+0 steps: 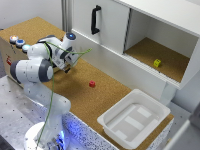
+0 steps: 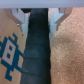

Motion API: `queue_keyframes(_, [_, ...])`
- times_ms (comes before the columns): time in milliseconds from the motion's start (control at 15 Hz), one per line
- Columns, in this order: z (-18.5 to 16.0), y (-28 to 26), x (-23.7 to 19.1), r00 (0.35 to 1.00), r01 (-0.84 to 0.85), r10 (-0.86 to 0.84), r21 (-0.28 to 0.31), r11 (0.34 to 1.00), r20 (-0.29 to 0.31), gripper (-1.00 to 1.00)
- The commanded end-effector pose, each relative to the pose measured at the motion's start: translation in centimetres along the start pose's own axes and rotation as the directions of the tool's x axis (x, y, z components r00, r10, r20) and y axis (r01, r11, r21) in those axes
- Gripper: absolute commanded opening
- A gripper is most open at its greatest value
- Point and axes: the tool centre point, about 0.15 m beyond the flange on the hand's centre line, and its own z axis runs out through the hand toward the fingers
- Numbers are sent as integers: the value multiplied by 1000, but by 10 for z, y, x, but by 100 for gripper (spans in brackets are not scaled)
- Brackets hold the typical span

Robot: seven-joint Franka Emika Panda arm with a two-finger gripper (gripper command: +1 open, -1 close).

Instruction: Open the cabinet drawer

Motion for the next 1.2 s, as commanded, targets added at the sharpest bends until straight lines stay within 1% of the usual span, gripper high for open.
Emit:
queue_keyframes(0, [7, 48, -3, 1000, -20, 20, 21, 1000, -1, -100])
queue_keyframes(133, [5, 57, -6, 999, -35, 35, 14, 999, 1, -100])
queue_keyframes(333, [5, 66, -8, 999, -34, 34, 12, 999, 20, -100])
queue_keyframes(600, [4, 85, -12, 998, -57, 58, -10, 998, 35, -100])
queue_keyframes(800, [-1, 100, -15, 996, -86, 87, -27, 996, 30, -100])
queue_keyframes(1133, [-23, 132, -16, 991, -131, 132, -60, 990, 5, -100])
